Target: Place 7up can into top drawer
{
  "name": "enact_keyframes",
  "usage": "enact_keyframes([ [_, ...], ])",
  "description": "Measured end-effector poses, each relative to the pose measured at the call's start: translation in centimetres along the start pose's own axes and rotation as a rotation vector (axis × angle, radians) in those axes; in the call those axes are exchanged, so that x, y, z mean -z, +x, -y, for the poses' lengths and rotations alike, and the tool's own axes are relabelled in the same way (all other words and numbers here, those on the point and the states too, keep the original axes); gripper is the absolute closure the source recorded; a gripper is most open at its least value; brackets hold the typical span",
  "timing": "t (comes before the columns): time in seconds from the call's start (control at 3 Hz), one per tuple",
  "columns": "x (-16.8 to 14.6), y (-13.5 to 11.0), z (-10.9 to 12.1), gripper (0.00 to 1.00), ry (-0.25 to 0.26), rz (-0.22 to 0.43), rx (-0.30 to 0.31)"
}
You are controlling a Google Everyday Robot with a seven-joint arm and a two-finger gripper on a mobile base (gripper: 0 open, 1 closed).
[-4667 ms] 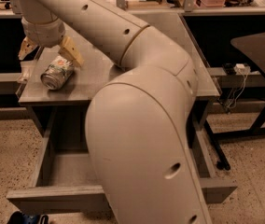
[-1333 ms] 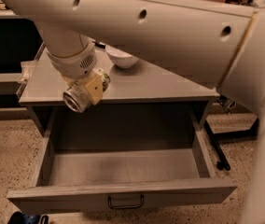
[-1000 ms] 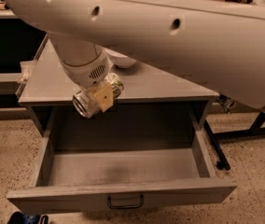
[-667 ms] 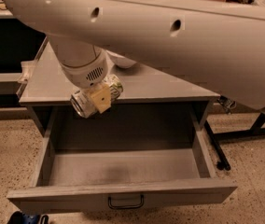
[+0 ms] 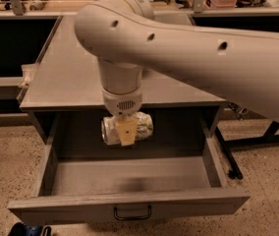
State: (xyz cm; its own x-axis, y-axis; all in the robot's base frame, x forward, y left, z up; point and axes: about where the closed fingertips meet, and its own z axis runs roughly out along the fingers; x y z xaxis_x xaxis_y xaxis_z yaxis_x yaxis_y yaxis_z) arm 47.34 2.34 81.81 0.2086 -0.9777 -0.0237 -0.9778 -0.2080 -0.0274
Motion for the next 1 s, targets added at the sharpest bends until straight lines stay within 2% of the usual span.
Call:
enact_keyframes([
  [0.33, -3.81, 1.27, -2.83, 1.00, -0.079, 0.079, -0.232],
  [0.67, -4.32, 1.27, -3.18, 1.00, -0.089, 0.092, -0.267],
  [1.0, -4.32, 1.27, -3.18, 1.00, -0.089, 0.092, -0.267],
])
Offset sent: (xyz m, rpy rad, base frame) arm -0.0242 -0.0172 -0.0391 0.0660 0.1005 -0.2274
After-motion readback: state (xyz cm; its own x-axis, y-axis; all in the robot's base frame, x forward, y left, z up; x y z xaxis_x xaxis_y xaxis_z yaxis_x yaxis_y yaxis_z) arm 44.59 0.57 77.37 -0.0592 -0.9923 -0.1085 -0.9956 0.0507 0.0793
